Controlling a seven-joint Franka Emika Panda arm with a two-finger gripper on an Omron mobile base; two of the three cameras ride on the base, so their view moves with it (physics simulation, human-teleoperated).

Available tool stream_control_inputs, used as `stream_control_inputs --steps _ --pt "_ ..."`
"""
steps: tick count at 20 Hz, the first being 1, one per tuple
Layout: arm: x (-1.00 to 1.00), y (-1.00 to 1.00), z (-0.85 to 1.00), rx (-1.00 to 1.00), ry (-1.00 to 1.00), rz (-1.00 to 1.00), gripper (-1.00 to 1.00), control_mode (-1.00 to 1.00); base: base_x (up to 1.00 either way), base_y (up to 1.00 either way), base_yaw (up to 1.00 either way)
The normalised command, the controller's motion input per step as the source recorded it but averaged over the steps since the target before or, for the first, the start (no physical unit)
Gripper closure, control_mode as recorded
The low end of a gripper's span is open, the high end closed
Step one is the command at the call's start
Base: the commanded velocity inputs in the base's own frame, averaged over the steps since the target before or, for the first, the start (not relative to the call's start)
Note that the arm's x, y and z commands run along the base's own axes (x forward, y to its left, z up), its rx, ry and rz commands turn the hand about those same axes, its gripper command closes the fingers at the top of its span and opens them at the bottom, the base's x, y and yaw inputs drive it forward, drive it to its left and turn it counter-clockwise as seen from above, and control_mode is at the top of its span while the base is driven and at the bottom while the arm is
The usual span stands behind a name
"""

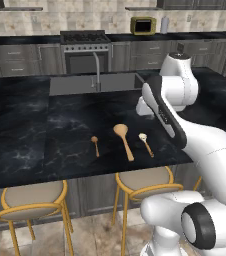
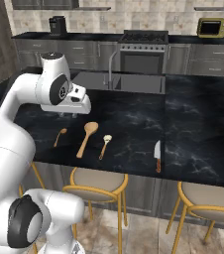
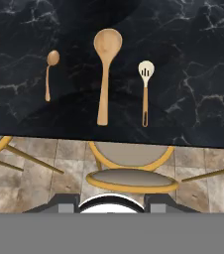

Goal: Pick up the metallic utensils from the counter and place them in the open drawer. Make sure not to pick up any wooden utensils.

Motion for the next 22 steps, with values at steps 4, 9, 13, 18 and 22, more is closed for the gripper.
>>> stream_control_inputs --steps 4,9,13,18,22 --pt "0.0 -0.14 0.0 0.0 0.0 -0.05 -1.0 -1.0 0.0 0.0 0.0" --pt "0.19 -0.82 -0.09 0.0 0.01 -0.1 -1.0 -1.0 0.0 0.0 0.0" --pt "0.43 -1.0 -0.15 0.03 0.05 -0.07 -1.0 -1.0 0.0 0.0 0.0" --pt "0.49 -1.0 -0.22 0.01 0.07 -0.04 -1.0 -1.0 0.0 0.0 0.0" --pt "0.42 -0.94 -0.22 0.0 0.08 -0.01 -1.0 -1.0 0.0 0.0 0.0"
